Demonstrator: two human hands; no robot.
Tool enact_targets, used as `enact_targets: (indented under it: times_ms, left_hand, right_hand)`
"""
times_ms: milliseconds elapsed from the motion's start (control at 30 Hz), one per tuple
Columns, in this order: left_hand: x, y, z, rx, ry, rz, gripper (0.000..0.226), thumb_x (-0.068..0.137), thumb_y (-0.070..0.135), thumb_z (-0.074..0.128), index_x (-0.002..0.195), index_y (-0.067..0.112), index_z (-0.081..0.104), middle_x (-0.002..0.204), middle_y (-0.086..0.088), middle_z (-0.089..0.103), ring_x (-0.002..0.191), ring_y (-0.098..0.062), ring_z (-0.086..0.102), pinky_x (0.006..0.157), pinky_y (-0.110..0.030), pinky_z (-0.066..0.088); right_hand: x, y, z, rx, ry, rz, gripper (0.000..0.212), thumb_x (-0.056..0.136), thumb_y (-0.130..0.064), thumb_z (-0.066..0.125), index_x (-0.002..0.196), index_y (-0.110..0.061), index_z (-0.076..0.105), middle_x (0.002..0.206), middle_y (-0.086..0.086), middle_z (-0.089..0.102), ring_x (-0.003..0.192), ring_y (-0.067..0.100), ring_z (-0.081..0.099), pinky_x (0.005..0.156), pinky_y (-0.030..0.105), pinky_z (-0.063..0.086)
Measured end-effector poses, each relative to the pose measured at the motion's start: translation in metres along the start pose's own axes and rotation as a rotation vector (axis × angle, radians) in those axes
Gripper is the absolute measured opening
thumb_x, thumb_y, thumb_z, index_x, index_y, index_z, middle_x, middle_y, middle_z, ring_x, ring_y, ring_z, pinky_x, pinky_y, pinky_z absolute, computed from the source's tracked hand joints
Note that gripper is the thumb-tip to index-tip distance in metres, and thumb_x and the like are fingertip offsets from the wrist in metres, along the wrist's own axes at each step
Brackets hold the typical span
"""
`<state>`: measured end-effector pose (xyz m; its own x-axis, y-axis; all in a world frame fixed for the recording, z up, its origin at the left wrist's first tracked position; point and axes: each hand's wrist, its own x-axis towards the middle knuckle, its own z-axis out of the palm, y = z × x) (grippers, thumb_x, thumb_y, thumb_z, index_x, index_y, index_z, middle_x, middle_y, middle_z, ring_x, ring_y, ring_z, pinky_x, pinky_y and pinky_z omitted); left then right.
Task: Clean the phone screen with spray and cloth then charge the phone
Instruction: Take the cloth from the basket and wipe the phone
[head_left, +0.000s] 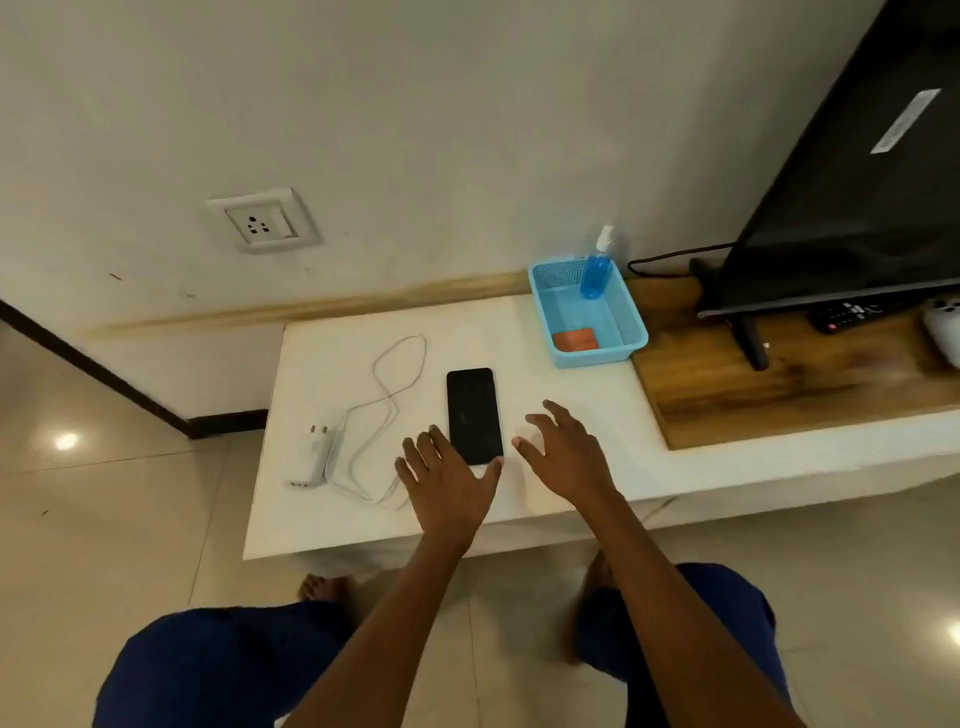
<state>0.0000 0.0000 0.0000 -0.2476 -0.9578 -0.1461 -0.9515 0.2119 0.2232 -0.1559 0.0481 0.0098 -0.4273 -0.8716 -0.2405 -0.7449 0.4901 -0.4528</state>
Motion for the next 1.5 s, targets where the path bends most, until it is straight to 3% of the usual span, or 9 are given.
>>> enact_targets:
  times_ms: [167,300,533,733,900,1067,1233,1367,1500]
  left_hand:
    - [0.022,0.006,0.027,-0.038,0.042,-0.080,0.114,0.072,0.091,0.034,0.151,0.009,0.026,0.161,-0.014,0.018,0.150,-0.037,0.002,0.118,-0.051,-0.008]
    - [0.029,0.008,0.038,-0.123,0.086,-0.024,0.105,0.072,0.086,0.047,0.146,0.013,0.034,0.160,-0.011,0.021,0.150,-0.035,0.007,0.119,-0.051,-0.001]
    - [0.059,-0.027,0.035,-0.036,0.104,0.324,0.098,0.075,0.080,0.046,0.148,0.015,0.035,0.160,-0.015,0.020,0.149,-0.040,0.004,0.118,-0.049,-0.005]
    - [0.101,-0.054,0.021,0.072,-0.043,0.509,0.099,0.073,0.087,0.036,0.153,0.030,0.022,0.164,-0.010,0.006,0.149,-0.035,-0.009,0.117,-0.048,-0.012]
    - [0.103,-0.059,0.013,0.040,-0.096,0.444,0.107,0.075,0.088,0.034,0.156,0.026,0.004,0.165,-0.004,0.003,0.151,-0.028,-0.007,0.116,-0.043,-0.015]
    - [0.084,-0.062,-0.002,-0.290,-0.018,0.409,0.072,0.090,0.066,0.043,0.148,0.025,0.036,0.153,0.000,0.040,0.144,-0.023,0.030,0.115,-0.033,0.011]
    - [0.099,-0.034,-0.023,-0.302,0.033,0.511,0.070,0.094,0.061,0.040,0.150,0.020,0.033,0.154,-0.003,0.039,0.145,-0.026,0.029,0.118,-0.042,0.018]
    - [0.118,-0.023,-0.034,-0.304,0.054,0.582,0.071,0.095,0.059,0.039,0.152,0.017,0.029,0.157,-0.006,0.033,0.147,-0.026,0.024,0.121,-0.043,0.016]
    - [0.128,-0.013,-0.039,-0.377,0.073,0.570,0.069,0.096,0.058,0.040,0.152,0.018,0.030,0.157,-0.005,0.034,0.146,-0.025,0.027,0.120,-0.042,0.019]
  right_hand:
    - [0.032,0.010,0.000,-0.003,-0.011,0.060,0.052,0.097,-0.057,0.047,0.140,-0.028,0.049,0.160,-0.002,0.029,0.141,0.023,0.039,0.112,0.042,0.036]
    - [0.042,0.012,-0.003,-0.033,-0.013,0.052,0.052,0.097,-0.057,0.047,0.140,-0.028,0.049,0.159,-0.001,0.031,0.139,0.024,0.041,0.109,0.043,0.038]
    - [0.047,0.023,-0.005,-0.004,-0.046,0.045,0.052,0.095,-0.060,0.048,0.137,-0.029,0.051,0.155,-0.003,0.039,0.136,0.022,0.046,0.107,0.041,0.041]
    - [0.044,0.029,-0.012,0.034,-0.054,0.033,0.051,0.095,-0.060,0.048,0.135,-0.027,0.053,0.149,-0.003,0.046,0.131,0.020,0.050,0.104,0.037,0.043]
    - [0.041,0.023,-0.013,0.033,-0.049,0.023,0.051,0.096,-0.059,0.047,0.136,-0.027,0.052,0.147,-0.004,0.048,0.129,0.019,0.051,0.103,0.035,0.043]
    - [0.040,0.014,-0.014,0.098,0.102,0.011,0.044,0.098,-0.056,0.046,0.134,-0.031,0.054,0.140,-0.007,0.056,0.122,0.016,0.058,0.097,0.028,0.043]
    - [0.040,0.000,-0.021,0.255,0.385,-0.005,0.039,0.097,-0.051,0.051,0.130,-0.031,0.057,0.133,-0.009,0.061,0.120,0.011,0.056,0.099,0.031,0.046]
    - [0.068,-0.004,-0.040,0.219,0.676,-0.090,0.036,0.097,-0.034,0.061,0.126,-0.013,0.060,0.125,0.005,0.064,0.116,0.019,0.057,0.092,0.025,0.046]
    - [0.126,-0.004,-0.066,0.308,0.609,0.123,0.052,0.099,-0.038,0.057,0.142,-0.013,0.043,0.136,0.009,0.053,0.125,0.022,0.051,0.101,0.033,0.046]
